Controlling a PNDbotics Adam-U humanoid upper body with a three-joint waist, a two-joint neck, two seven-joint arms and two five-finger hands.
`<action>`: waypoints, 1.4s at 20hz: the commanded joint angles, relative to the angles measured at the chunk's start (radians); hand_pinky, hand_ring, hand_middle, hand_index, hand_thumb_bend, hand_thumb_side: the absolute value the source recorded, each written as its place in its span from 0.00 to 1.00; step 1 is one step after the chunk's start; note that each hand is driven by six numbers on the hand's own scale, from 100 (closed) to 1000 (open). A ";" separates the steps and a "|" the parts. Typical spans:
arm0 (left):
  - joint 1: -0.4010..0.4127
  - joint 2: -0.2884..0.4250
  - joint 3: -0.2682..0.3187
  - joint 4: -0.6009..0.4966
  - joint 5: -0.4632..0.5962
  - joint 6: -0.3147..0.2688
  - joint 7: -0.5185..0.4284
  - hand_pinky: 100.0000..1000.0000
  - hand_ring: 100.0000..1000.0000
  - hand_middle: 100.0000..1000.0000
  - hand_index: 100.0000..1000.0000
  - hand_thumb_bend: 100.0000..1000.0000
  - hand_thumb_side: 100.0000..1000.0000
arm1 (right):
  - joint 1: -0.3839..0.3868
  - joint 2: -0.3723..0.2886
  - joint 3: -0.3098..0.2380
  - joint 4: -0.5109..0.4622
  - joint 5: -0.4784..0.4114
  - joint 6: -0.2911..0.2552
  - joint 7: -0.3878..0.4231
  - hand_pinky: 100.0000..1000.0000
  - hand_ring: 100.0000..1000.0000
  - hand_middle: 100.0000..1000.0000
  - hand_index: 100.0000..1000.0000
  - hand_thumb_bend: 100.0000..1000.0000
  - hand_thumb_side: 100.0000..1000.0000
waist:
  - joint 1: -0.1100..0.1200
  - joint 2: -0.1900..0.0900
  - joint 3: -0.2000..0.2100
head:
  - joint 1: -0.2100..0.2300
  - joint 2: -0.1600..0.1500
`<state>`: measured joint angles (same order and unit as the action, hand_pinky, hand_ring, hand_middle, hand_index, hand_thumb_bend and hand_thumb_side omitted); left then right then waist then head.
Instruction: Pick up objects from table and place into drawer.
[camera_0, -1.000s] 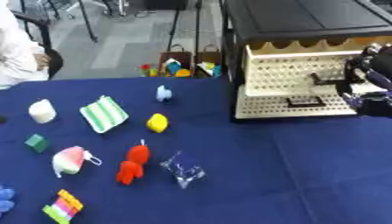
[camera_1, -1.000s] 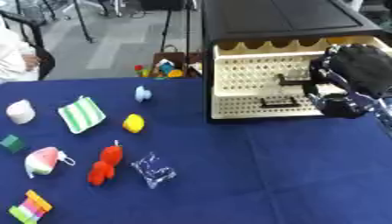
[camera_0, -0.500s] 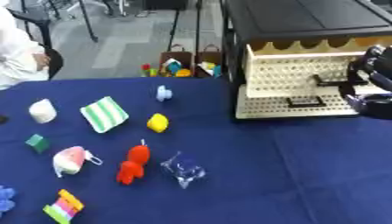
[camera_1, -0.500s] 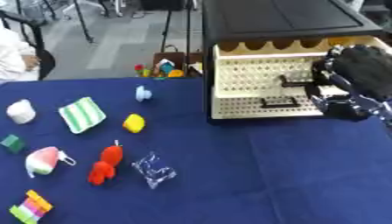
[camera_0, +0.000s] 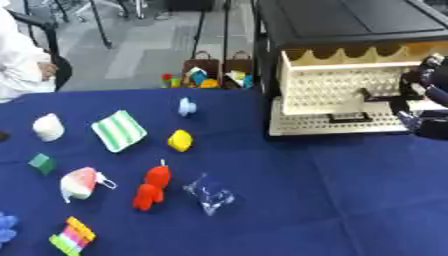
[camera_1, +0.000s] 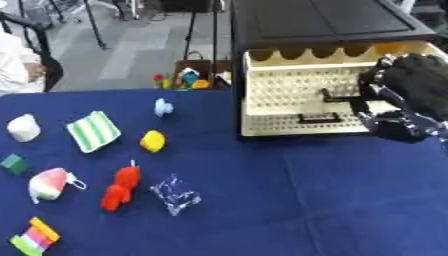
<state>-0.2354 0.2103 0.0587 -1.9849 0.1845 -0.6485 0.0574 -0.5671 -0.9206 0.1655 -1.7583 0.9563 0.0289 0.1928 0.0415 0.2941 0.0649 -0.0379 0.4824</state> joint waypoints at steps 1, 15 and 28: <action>-0.008 0.013 0.007 -0.015 0.005 -0.001 0.002 0.57 0.76 0.71 0.88 0.00 0.90 | -0.004 -0.042 -0.021 -0.035 -0.009 0.007 -0.001 0.00 0.00 0.00 0.31 0.04 0.06 | -0.002 -0.024 0.000 | 0.004 -0.010; -0.008 0.015 0.010 -0.015 0.009 -0.004 0.003 0.57 0.76 0.71 0.88 0.00 0.90 | 0.034 -0.055 -0.028 -0.077 -0.005 0.021 0.009 0.00 0.00 0.00 0.31 0.04 0.06 | 0.002 -0.029 -0.003 | 0.006 -0.011; -0.005 0.015 0.009 -0.015 0.008 -0.005 0.002 0.57 0.76 0.71 0.88 0.00 0.90 | 0.047 -0.061 -0.030 -0.078 -0.010 0.024 0.006 0.00 0.00 0.00 0.30 0.04 0.06 | 0.006 -0.030 -0.005 | 0.006 -0.013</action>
<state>-0.2357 0.2103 0.0589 -1.9849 0.1892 -0.6513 0.0585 -0.5104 -0.9383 0.1538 -1.8172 0.9513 0.0525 0.2018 0.0498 0.2858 0.0613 -0.0349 0.4811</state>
